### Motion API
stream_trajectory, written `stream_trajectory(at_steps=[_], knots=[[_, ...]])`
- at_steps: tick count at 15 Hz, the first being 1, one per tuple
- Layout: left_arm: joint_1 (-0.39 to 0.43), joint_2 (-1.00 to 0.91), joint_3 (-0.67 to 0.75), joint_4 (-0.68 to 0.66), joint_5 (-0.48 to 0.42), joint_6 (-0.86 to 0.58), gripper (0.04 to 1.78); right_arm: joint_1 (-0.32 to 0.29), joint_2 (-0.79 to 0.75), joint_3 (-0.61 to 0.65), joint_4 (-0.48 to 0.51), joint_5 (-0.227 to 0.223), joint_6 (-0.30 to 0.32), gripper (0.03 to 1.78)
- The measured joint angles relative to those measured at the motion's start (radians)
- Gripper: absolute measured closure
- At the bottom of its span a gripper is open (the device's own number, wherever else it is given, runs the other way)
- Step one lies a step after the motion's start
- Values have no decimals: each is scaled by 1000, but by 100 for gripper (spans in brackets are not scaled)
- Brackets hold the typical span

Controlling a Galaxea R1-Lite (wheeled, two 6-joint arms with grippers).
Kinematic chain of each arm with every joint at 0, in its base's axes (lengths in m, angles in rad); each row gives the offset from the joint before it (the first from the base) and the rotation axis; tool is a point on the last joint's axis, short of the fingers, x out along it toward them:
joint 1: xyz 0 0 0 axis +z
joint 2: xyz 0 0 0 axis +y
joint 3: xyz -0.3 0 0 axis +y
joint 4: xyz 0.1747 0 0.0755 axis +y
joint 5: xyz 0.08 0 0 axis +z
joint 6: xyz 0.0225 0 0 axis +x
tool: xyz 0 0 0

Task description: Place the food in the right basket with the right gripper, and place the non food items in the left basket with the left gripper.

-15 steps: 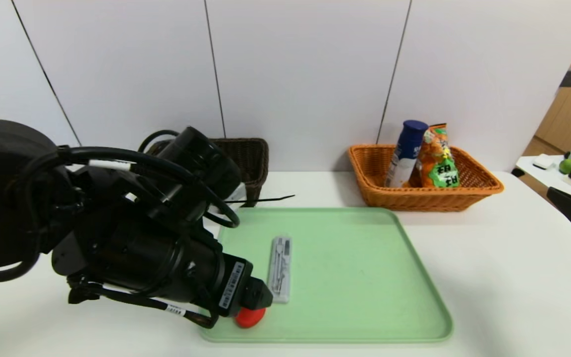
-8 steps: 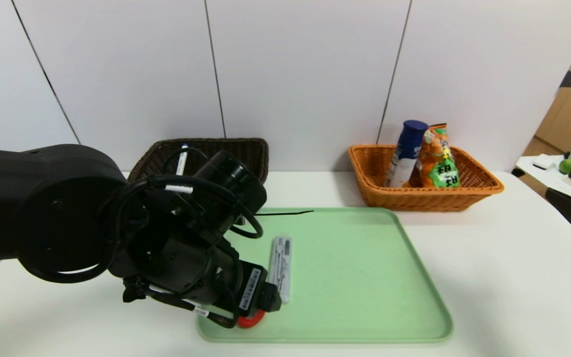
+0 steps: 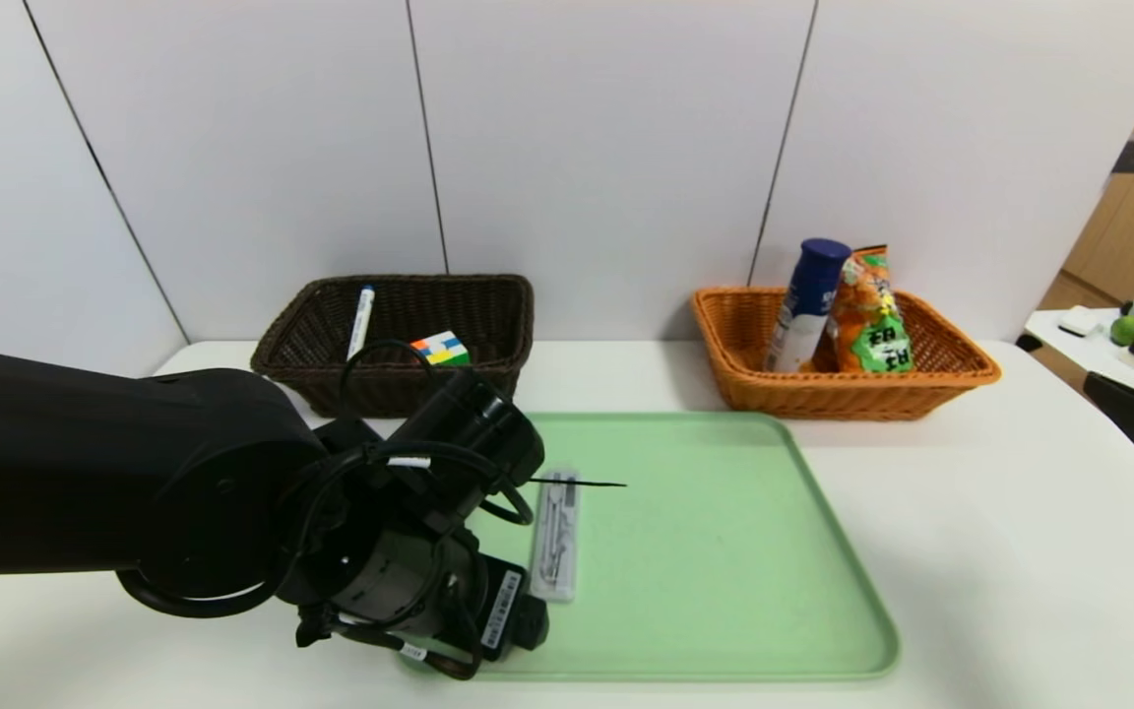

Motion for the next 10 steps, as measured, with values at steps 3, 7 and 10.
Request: stream_trajectory(at_steps=[3,7,10], knots=[[-1,15,6,-1,3,1,13,0,0,-3,0,0,3,12],[-10,27,25,-55,26,5,13,0,0,-9,1,1,4,12],[-28,33,52,-118,40,10,13,0,0,-13,-1,1,5,12]])
